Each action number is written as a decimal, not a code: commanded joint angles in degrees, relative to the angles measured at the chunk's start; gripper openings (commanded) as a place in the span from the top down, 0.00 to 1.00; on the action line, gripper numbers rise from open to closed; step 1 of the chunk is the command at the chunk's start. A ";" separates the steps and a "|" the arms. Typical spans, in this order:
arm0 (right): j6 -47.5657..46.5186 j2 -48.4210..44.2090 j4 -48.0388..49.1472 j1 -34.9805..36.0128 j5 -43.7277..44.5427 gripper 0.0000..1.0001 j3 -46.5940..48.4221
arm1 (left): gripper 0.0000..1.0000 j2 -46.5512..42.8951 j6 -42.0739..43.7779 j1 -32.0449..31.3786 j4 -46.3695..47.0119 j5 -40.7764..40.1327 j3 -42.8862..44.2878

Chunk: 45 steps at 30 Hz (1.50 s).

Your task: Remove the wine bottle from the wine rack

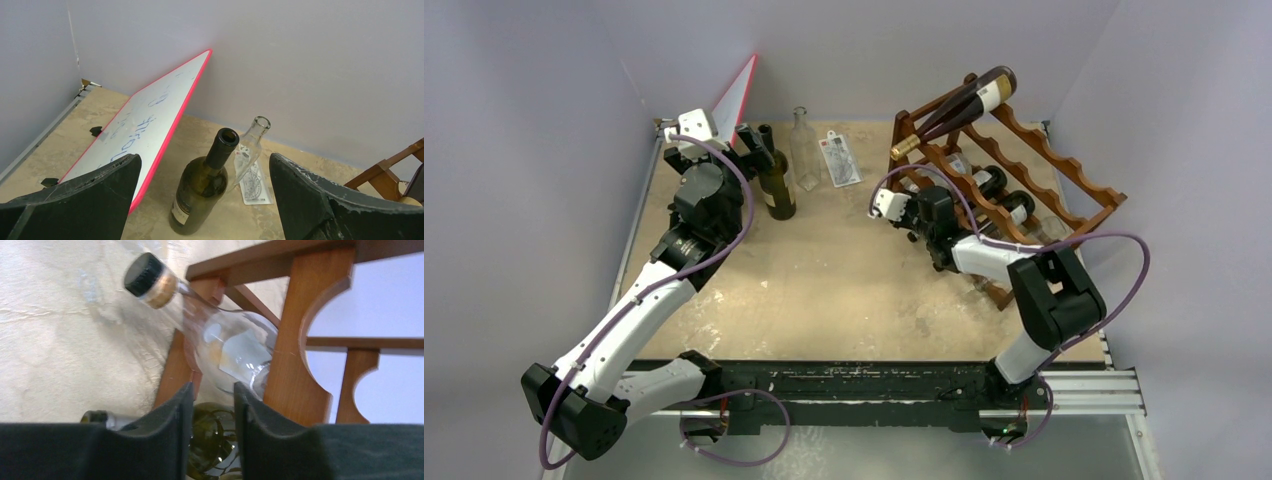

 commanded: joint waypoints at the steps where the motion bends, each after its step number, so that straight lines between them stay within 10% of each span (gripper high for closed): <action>1: 0.91 -4.55 -7.40 0.24 -4.02 0.54 5.78 | 0.00 -0.38 -0.63 0.45 1.05 0.66 2.70; 13: 0.05 -24.03 -19.84 9.88 -19.46 0.22 4.53 | 0.00 -0.46 -1.02 0.45 0.83 0.83 2.74; 20: -2.25 -32.22 -21.96 9.64 -10.63 0.03 9.69 | 0.00 -0.32 -1.45 0.45 0.76 1.24 2.81; 34: -20.25 -25.08 -22.39 -3.26 -22.13 0.01 18.74 | 0.00 -1.08 -0.99 -0.15 0.30 1.10 3.19; 45: 7.46 -17.24 -24.48 -12.02 -16.81 0.05 34.40 | 0.00 -0.62 -1.54 -1.30 0.32 2.64 3.34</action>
